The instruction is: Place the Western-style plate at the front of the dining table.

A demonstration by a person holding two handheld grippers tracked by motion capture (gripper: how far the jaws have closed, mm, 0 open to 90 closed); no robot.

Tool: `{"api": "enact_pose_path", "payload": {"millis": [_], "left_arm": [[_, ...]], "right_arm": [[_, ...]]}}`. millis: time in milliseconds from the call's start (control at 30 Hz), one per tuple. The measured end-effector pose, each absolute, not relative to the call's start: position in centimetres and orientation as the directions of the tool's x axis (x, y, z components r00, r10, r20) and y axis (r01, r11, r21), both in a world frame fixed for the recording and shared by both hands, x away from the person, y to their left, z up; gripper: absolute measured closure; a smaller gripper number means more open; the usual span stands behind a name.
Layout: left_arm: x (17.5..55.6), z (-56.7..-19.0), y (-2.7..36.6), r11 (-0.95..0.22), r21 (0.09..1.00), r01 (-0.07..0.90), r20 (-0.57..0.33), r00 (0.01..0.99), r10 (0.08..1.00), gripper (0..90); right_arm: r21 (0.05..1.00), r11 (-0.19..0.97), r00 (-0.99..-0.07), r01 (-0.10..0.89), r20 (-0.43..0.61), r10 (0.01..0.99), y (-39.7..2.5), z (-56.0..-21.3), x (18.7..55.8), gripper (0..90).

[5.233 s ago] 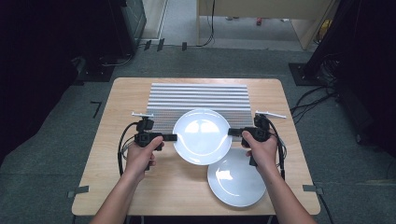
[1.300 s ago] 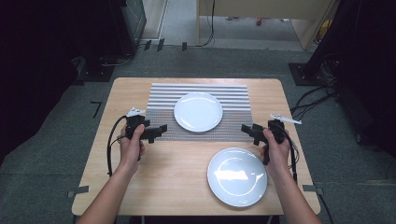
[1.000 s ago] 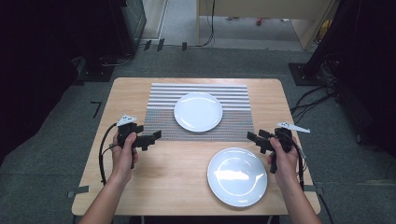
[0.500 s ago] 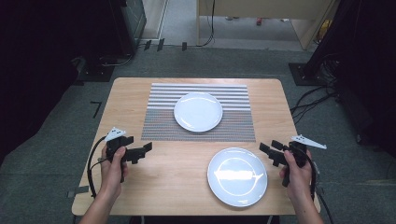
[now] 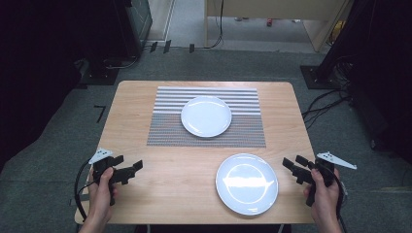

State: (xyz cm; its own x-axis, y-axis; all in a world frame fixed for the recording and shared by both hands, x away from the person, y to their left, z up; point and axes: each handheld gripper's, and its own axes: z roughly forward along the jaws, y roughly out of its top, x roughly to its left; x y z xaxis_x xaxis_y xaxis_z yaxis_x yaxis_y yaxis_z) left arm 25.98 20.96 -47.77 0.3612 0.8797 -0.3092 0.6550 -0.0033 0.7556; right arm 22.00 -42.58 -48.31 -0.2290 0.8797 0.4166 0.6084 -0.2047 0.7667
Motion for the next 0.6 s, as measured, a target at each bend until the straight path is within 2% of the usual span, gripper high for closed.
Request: {"api": "enact_pose_path", "payload": {"millis": [300,600], "left_arm": [[23.9,-48.4,23.4,0.026,0.760,0.649,-0.305,0.320,0.897,9.7],[21.7,-49.3,25.5,0.061,0.768,0.638,-0.297,0.270,0.916,9.7]], "right_arm": [[0.764,-0.185,-0.197,0.618,0.378,0.905,-43.8,-49.5,19.6,26.8],[0.751,-0.155,-0.167,0.642,0.335,0.927,-44.2,-50.9,18.7,26.6]]}}
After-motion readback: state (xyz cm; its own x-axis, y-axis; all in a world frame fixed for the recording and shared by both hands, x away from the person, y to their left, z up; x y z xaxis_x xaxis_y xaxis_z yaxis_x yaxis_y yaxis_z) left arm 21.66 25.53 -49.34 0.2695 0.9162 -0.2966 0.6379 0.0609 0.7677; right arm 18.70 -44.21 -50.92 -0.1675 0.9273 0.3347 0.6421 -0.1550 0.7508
